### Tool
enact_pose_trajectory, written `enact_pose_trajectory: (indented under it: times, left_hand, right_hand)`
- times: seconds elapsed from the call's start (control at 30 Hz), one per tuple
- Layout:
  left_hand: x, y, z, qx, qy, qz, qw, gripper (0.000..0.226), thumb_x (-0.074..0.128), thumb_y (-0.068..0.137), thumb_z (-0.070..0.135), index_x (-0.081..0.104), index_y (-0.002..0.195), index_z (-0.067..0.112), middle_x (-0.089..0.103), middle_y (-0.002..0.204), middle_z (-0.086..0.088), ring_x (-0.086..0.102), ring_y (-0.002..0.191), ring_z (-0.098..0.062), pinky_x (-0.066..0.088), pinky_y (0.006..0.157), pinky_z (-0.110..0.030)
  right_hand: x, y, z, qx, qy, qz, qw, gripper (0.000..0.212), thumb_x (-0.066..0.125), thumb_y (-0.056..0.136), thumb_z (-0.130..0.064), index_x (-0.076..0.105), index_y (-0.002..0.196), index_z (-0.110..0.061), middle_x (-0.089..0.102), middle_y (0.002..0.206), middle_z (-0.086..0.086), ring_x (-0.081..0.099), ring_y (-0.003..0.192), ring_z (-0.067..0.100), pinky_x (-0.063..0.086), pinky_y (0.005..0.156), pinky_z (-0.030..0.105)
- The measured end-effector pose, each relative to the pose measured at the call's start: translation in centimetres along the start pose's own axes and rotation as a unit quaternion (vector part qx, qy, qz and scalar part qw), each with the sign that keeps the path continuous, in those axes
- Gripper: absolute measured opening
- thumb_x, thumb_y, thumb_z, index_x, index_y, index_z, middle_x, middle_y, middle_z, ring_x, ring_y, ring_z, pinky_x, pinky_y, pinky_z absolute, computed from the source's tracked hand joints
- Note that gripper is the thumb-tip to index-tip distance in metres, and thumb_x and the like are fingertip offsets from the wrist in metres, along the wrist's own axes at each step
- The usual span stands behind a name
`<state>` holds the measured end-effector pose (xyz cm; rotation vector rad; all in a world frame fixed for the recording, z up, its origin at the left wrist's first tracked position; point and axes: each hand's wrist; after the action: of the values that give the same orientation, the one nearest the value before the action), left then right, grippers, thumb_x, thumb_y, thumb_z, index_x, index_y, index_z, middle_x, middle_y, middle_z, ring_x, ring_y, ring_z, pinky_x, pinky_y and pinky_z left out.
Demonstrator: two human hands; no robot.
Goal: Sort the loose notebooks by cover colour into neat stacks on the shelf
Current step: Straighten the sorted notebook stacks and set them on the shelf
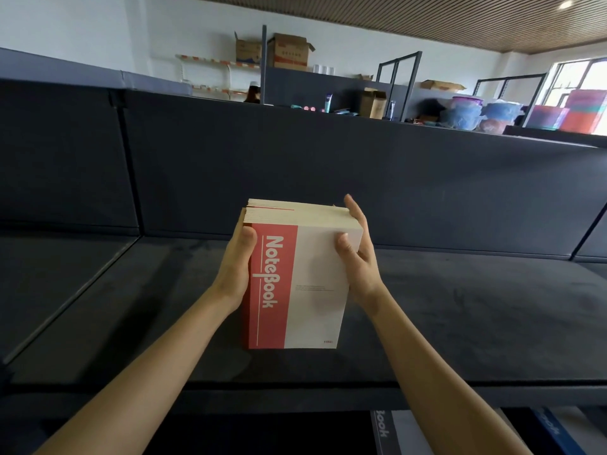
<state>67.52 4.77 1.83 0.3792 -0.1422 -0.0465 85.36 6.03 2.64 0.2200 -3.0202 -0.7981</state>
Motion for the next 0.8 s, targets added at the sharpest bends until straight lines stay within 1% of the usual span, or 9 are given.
enact_pose_trajectory:
  times: [0.17, 0.2, 0.27, 0.33, 0.43, 0.57, 0.7, 0.73, 0.8]
  left_hand:
    - [-0.37, 0.24, -0.45, 0.018, 0.006, 0.0, 1.0, 0.143, 0.055, 0.03, 0.095, 0.028, 0.145, 0.015, 0.056, 0.129, -0.006, 0.068, 0.093, -0.006, 0.054, 0.066, -0.019]
    - [-0.35, 0.25, -0.37, 0.027, 0.003, 0.002, 1.0, 0.141, 0.056, 0.032, 0.094, 0.025, 0.146, 0.018, 0.054, 0.131, -0.004, 0.067, 0.094, -0.005, 0.054, 0.067, -0.019]
    - [-0.23, 0.21, -0.16, 0.067, 0.011, 0.009, 0.998, 0.121, 0.056, 0.04, 0.092, 0.024, 0.14, 0.031, 0.052, 0.127, 0.006, 0.065, 0.097, -0.002, 0.054, 0.07, -0.019]
    - [-0.22, 0.09, 0.18, 0.103, 0.04, 0.012, 0.994, 0.098, 0.053, 0.05, 0.09, 0.029, 0.129, 0.036, 0.051, 0.121, 0.011, 0.065, 0.097, -0.002, 0.054, 0.07, -0.018]
    - [-0.44, 0.06, 0.45, 0.126, 0.065, 0.019, 0.99, 0.084, 0.051, 0.058, 0.087, 0.035, 0.12, 0.033, 0.052, 0.117, 0.011, 0.065, 0.096, -0.004, 0.054, 0.067, -0.018]
    - [-0.43, 0.22, 0.49, 0.139, 0.079, 0.021, 0.987, 0.08, 0.048, 0.059, 0.088, 0.037, 0.116, 0.032, 0.054, 0.115, 0.012, 0.066, 0.094, -0.004, 0.053, 0.065, -0.017]
    - [-0.37, 0.45, 0.31, 0.143, 0.084, 0.032, 0.986, 0.08, 0.045, 0.059, 0.089, 0.037, 0.116, 0.034, 0.054, 0.113, 0.016, 0.066, 0.093, -0.003, 0.054, 0.065, -0.017]
    - [-0.39, 0.38, 0.23, 0.144, 0.087, 0.029, 0.985, 0.079, 0.045, 0.06, 0.089, 0.036, 0.117, 0.034, 0.053, 0.115, 0.016, 0.065, 0.094, -0.003, 0.054, 0.065, -0.016]
    - [-0.44, 0.21, 0.15, 0.146, 0.093, 0.021, 0.985, 0.08, 0.044, 0.062, 0.088, 0.035, 0.119, 0.034, 0.051, 0.118, 0.017, 0.064, 0.097, -0.002, 0.054, 0.066, -0.016]
  right_hand:
    - [-0.08, 0.08, -0.46, -0.016, -0.06, 0.029, 0.998, 0.07, 0.06, 0.057, -0.08, 0.043, 0.11, -0.038, 0.051, 0.116, -0.011, 0.06, 0.101, 0.025, 0.058, 0.076, 0.033]
    - [-0.07, 0.06, -0.56, -0.016, -0.067, 0.029, 0.997, 0.068, 0.06, 0.058, -0.08, 0.043, 0.109, -0.038, 0.051, 0.114, -0.012, 0.061, 0.099, 0.023, 0.058, 0.073, 0.03]
    - [-0.1, 0.02, -0.71, -0.016, -0.077, 0.03, 0.996, 0.071, 0.058, 0.055, -0.084, 0.044, 0.108, -0.038, 0.051, 0.112, -0.014, 0.062, 0.096, 0.019, 0.057, 0.07, 0.026]
    - [-0.12, -0.01, -0.86, -0.015, -0.08, 0.026, 0.996, 0.076, 0.056, 0.052, -0.087, 0.044, 0.108, -0.037, 0.051, 0.112, -0.014, 0.062, 0.095, 0.018, 0.057, 0.07, 0.026]
    - [-0.12, -0.04, -0.97, -0.012, -0.083, 0.016, 0.996, 0.083, 0.055, 0.049, -0.089, 0.042, 0.109, -0.034, 0.05, 0.111, -0.014, 0.062, 0.094, 0.016, 0.057, 0.07, 0.026]
    - [-0.12, -0.1, -0.73, -0.017, -0.079, 0.014, 0.997, 0.078, 0.056, 0.051, -0.088, 0.042, 0.109, -0.037, 0.051, 0.113, -0.013, 0.061, 0.096, 0.017, 0.057, 0.072, 0.026]
    - [-0.2, 0.03, -0.46, -0.017, -0.083, 0.02, 0.996, 0.055, 0.057, 0.064, -0.072, 0.042, 0.108, -0.043, 0.051, 0.115, -0.013, 0.059, 0.103, 0.023, 0.058, 0.08, 0.035]
    - [-0.2, 0.04, -0.44, -0.016, -0.081, 0.02, 0.996, 0.054, 0.056, 0.064, -0.069, 0.041, 0.108, -0.042, 0.05, 0.115, -0.013, 0.059, 0.104, 0.024, 0.058, 0.081, 0.036]
    - [-0.24, 0.08, -0.3, -0.016, -0.079, 0.019, 0.997, 0.061, 0.059, 0.061, -0.075, 0.041, 0.109, -0.042, 0.051, 0.116, -0.013, 0.06, 0.103, 0.024, 0.058, 0.081, 0.036]
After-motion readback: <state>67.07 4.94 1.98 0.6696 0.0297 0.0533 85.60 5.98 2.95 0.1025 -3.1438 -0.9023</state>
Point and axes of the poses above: each hand's wrist, its own y-axis towards the middle knuckle, its own x-axis out of the palm, z = x × y
